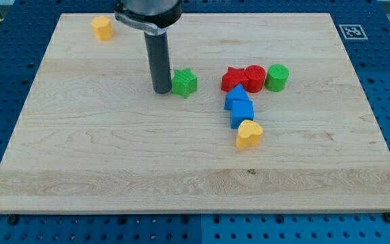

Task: Push the green star closer to the red star

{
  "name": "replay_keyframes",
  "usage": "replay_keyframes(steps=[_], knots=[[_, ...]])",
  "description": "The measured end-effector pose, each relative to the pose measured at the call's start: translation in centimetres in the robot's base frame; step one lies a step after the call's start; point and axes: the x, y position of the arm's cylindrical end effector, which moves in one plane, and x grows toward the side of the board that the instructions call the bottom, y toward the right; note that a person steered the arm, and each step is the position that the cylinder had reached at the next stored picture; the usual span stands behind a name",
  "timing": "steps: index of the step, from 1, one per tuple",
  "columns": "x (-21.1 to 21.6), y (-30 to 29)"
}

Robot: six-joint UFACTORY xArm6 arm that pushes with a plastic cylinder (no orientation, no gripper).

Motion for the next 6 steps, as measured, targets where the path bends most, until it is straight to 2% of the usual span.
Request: replay_keyframes(steps=[2, 4, 6], knots=[[-0.9, 1.7], [-1.7, -0.8], [-2.7, 2.1]])
